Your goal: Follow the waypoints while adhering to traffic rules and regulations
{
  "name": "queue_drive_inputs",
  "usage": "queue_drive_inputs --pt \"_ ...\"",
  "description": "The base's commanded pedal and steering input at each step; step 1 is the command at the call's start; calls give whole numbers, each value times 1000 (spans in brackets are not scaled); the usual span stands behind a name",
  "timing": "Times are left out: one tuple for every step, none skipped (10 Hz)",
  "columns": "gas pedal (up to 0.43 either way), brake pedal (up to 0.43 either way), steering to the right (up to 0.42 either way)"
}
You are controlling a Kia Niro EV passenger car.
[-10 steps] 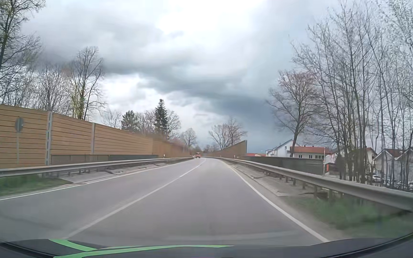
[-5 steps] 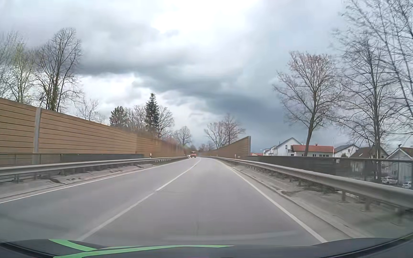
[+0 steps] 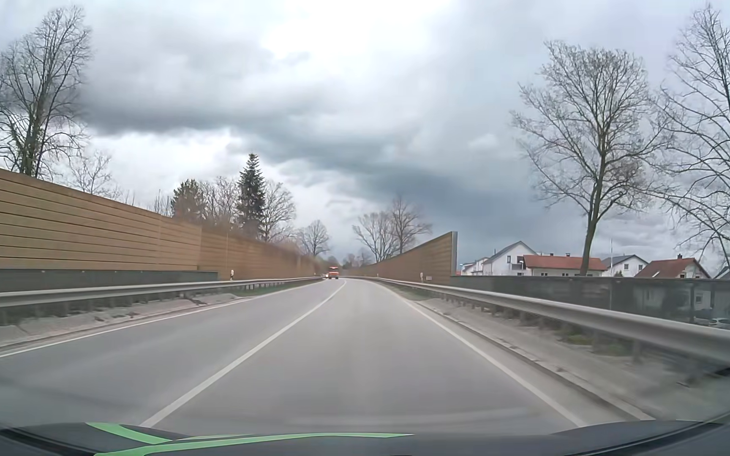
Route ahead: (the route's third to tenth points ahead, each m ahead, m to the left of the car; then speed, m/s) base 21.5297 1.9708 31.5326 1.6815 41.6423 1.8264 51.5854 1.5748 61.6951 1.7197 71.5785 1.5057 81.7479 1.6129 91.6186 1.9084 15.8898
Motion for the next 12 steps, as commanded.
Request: queue_drive_inputs --pt "350 0 5" --pt "350 0 4" --pt "350 0 1" --pt "350 0 1" --pt "350 0 1" --pt "350 0 1" --pt "350 0 1" --pt "350 0 1" --pt "350 0 1" --pt "339 0 0" --pt "339 0 0" --pt "339 0 -1"
